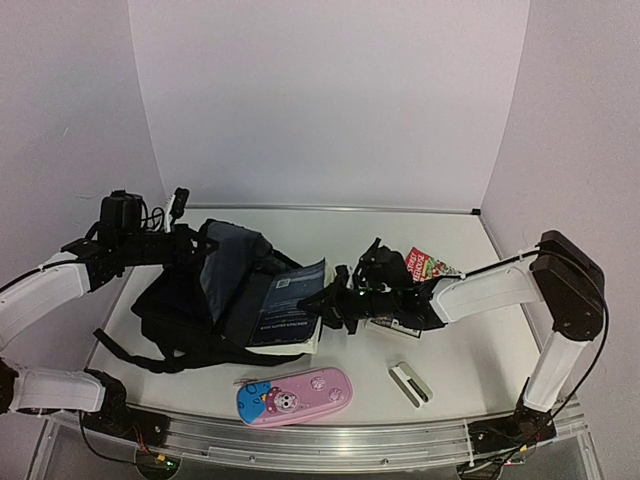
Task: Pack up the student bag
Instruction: Place the book in the student bag.
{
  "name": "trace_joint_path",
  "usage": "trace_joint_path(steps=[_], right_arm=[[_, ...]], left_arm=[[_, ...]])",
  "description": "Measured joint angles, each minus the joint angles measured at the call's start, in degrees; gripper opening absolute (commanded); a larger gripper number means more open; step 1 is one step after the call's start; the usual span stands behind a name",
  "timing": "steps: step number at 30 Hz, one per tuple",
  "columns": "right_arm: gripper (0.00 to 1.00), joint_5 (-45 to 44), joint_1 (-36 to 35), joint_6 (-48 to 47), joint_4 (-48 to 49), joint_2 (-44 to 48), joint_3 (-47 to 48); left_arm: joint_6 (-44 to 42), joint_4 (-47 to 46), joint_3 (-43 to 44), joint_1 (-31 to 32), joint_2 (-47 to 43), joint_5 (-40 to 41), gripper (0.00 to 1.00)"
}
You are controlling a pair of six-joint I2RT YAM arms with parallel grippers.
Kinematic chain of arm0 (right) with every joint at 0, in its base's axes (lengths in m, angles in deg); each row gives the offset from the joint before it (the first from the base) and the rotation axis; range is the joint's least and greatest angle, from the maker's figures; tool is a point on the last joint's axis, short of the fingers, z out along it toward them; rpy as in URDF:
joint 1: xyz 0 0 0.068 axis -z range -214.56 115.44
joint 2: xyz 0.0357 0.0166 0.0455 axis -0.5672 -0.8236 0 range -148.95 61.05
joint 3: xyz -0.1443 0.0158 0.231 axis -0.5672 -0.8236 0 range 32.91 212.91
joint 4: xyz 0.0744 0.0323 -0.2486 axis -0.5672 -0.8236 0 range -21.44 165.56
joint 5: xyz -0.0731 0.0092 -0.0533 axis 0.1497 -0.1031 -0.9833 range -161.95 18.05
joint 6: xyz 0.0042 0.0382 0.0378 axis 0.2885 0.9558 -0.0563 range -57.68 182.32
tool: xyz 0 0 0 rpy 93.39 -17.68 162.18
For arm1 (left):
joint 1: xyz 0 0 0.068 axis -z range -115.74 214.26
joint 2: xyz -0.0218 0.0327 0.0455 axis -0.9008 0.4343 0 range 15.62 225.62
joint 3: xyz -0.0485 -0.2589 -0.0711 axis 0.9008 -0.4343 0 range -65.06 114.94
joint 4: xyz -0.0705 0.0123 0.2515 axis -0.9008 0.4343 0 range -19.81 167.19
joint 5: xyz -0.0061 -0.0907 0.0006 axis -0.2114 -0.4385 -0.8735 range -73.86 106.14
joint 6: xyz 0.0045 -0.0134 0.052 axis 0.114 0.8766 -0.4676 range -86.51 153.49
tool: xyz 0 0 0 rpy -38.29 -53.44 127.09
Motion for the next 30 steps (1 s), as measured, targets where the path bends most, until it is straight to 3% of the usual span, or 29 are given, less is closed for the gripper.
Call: trace_joint_path(steps=[15,30], right_arm=[[0.0,1.88,-0.75,5.19,8.68,-12.16,6.04],[0.0,-6.41,-0.77,6.86,14.3,-16.98,11.64]], left_arm=[[-1.25,-5.34,1.41,-0.11,3.03,-16.2,0.0],[-0.55,-8.25,6.05,5.11,9.31,-18.16,0.0]])
